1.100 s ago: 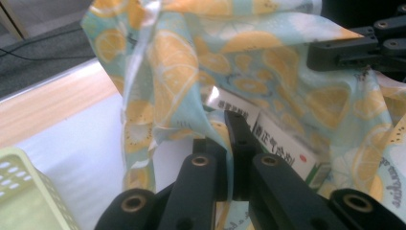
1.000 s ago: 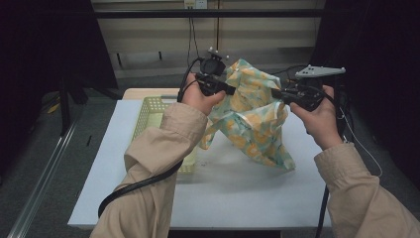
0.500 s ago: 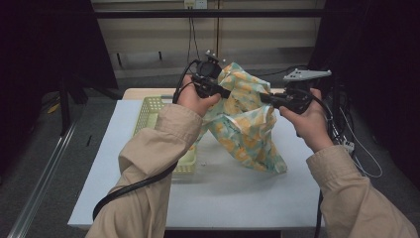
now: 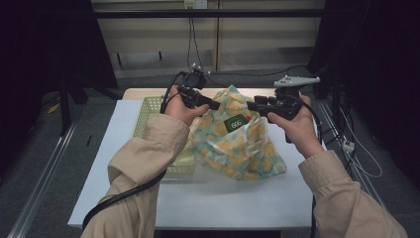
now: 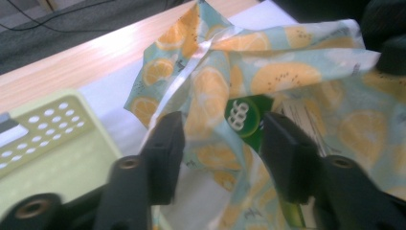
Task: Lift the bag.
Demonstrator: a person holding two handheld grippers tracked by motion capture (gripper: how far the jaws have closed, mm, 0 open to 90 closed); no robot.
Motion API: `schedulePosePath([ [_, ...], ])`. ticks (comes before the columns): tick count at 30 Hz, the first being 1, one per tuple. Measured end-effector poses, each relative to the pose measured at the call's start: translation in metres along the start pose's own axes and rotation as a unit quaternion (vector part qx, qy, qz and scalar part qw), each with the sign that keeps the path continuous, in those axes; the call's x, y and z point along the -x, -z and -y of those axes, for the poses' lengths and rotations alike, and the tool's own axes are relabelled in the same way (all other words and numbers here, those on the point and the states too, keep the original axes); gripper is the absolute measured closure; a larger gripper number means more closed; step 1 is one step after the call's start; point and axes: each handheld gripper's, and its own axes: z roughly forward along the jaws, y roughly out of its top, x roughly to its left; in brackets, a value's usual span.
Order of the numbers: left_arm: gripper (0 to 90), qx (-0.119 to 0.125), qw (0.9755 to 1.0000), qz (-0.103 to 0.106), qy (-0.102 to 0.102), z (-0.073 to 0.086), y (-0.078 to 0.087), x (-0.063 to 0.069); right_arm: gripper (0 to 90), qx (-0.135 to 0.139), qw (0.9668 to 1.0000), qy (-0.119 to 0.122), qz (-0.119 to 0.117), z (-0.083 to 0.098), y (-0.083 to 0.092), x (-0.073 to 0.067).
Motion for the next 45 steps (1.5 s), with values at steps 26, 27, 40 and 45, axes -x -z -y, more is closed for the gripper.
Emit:
schedulePosePath([
  [26,8.2,0.035,0.9982,0.039,-0.031,0.042,0.022,-0.018,30.1,-0.016,0.9997,-0.006,0.016,0.037,0.025,0.012],
  [27,7.5,0.039,0.9977,0.045,-0.031,0.044,0.023,-0.017,29.5,-0.016,0.9998,-0.008,0.013,0.039,0.025,0.012],
  [40,6.3,0.047,0.9962,0.059,-0.043,0.081,0.041,-0.026,27.4,-0.013,0.9997,-0.001,-0.018,0.061,0.028,0.003],
  [45,6.3,0.047,0.9964,0.047,-0.052,0.096,0.047,-0.03,25.2,-0.025,0.9994,0.003,-0.025,0.071,0.028,0.0],
])
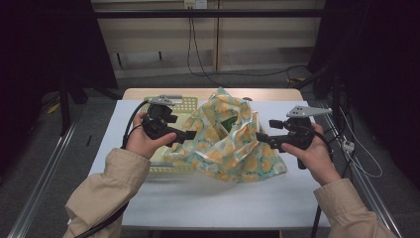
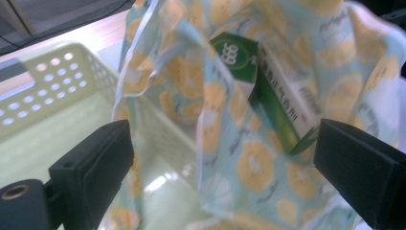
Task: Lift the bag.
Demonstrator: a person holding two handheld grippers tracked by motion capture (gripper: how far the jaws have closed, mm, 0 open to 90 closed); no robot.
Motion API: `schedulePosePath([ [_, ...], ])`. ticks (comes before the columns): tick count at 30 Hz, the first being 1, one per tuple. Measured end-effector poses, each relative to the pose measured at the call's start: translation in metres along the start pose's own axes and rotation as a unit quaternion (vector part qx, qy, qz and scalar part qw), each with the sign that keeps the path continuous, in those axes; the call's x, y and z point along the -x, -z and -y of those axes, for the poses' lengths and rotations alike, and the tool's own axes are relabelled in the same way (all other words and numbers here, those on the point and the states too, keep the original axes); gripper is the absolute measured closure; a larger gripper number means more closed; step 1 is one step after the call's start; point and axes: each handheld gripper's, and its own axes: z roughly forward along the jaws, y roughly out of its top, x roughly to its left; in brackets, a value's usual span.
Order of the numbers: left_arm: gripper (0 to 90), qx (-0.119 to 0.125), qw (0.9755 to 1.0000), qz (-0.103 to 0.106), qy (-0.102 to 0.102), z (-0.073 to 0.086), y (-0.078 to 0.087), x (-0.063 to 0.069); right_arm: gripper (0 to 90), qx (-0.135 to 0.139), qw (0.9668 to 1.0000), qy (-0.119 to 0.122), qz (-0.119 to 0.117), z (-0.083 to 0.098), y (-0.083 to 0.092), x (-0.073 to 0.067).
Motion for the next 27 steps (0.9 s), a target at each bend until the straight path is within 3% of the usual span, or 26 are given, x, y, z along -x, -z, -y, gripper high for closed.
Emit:
schedulePosePath([
  [9,6.4,0.001,1.0,0.007,-0.003,0.027,0.011,0.0,22.4,-0.006,0.9999,0.011,-0.004,0.018,0.0,-0.005],
  [20,6.4,-0.003,0.9999,0.011,-0.004,0.048,0.022,0.001,13.3,-0.019,0.9997,-0.003,-0.017,0.044,0.004,-0.006],
  [27,6.9,-0.009,0.9999,0.01,-0.004,0.061,0.028,-0.001,12.3,-0.039,0.9992,0.006,-0.004,0.058,0.005,-0.009],
])
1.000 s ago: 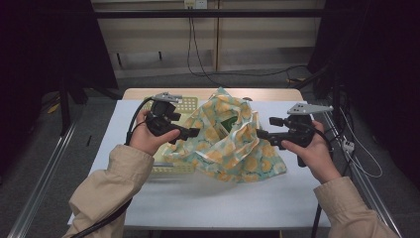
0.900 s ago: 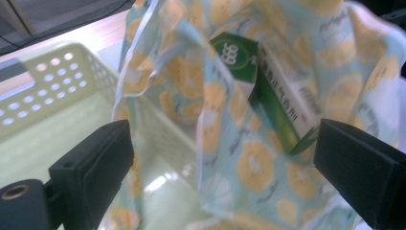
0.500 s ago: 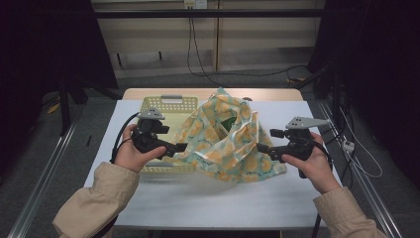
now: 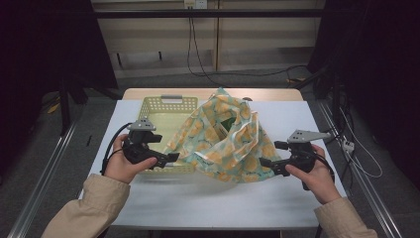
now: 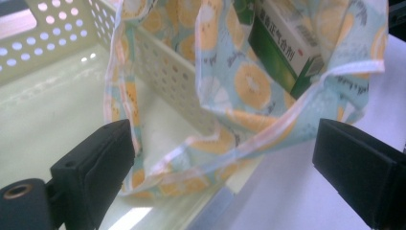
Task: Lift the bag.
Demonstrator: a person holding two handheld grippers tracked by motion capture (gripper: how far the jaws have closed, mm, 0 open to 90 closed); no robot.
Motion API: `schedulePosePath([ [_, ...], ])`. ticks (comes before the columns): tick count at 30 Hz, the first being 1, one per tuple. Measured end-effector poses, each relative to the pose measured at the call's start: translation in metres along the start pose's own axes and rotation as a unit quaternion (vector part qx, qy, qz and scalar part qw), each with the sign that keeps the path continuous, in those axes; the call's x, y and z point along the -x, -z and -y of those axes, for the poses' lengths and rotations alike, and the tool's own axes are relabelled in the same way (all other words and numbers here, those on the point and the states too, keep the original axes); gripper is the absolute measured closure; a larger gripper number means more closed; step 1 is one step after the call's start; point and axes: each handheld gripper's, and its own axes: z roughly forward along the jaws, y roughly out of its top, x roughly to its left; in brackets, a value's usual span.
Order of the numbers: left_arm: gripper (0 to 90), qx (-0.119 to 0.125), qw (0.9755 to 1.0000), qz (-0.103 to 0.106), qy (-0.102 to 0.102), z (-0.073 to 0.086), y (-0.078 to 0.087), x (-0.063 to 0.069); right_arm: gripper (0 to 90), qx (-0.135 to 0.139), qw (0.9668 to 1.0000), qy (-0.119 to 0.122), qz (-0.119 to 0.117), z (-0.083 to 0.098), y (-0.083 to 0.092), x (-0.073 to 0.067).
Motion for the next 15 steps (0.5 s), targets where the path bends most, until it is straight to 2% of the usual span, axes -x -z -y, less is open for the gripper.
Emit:
schedulePosePath([
  [8,7.0,0.004,0.9999,-0.001,0.01,0.016,0.006,-0.002,13.0,-0.006,1.0,-0.002,0.004,0.015,0.002,-0.002],
  [9,7.0,-0.002,0.9999,0.002,0.01,0.018,0.007,-0.003,13.0,-0.007,1.0,-0.001,0.005,0.016,0.001,-0.002],
  [11,7.0,-0.003,0.9999,-0.01,0.005,0.02,0.009,-0.003,12.6,-0.009,0.9999,-0.003,0.003,0.019,0.001,-0.002],
  [15,7.1,0.003,0.9999,-0.015,0.004,0.025,0.016,-0.003,12.4,-0.01,0.9999,-0.001,0.008,0.023,0.002,-0.003],
])
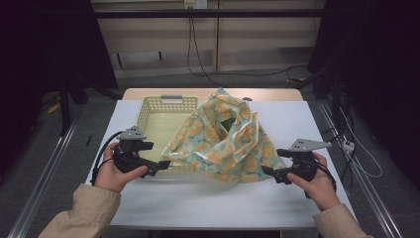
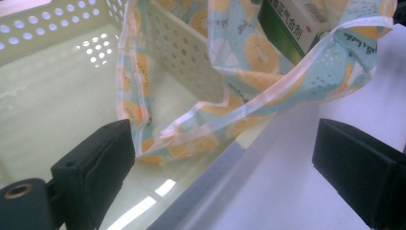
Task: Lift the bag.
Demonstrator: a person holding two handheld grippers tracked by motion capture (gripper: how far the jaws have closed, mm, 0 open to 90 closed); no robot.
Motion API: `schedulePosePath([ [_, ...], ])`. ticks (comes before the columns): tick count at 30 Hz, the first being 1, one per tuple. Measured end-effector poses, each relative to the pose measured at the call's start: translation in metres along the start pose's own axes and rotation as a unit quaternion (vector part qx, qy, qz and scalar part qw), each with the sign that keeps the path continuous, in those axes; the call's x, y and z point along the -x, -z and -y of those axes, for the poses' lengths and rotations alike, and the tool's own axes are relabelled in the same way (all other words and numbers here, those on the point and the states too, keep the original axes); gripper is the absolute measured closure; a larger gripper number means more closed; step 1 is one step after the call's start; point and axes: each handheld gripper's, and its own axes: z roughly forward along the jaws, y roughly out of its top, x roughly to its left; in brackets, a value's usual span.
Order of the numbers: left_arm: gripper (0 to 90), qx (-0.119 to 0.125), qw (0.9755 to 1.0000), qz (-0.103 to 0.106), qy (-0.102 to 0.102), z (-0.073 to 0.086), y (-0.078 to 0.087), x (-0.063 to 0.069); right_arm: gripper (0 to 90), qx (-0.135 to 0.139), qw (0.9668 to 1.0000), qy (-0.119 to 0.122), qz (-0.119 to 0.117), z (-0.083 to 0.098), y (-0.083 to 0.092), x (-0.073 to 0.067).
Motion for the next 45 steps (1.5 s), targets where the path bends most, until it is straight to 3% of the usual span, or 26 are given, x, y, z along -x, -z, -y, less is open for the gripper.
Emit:
schedulePosePath([
  [22,6.8,0.01,0.9993,-0.021,0.028,0.038,0.028,-0.013,12.5,-0.005,1.0,-0.002,-0.002,0.018,0.002,0.002],
  [34,6.8,0.009,0.9984,-0.039,0.04,0.059,0.034,-0.018,12.4,-0.008,1.0,0.002,-0.003,0.025,-0.001,0.002],
  [39,6.6,0.023,0.9973,-0.049,0.05,0.07,0.035,-0.017,12.4,-0.006,1.0,-0.001,-0.002,0.028,0.0,0.002],
  [45,6.6,0.019,0.9973,-0.055,0.044,0.076,0.039,-0.015,12.5,-0.007,1.0,-0.001,-0.004,0.031,0.0,0.002],
])
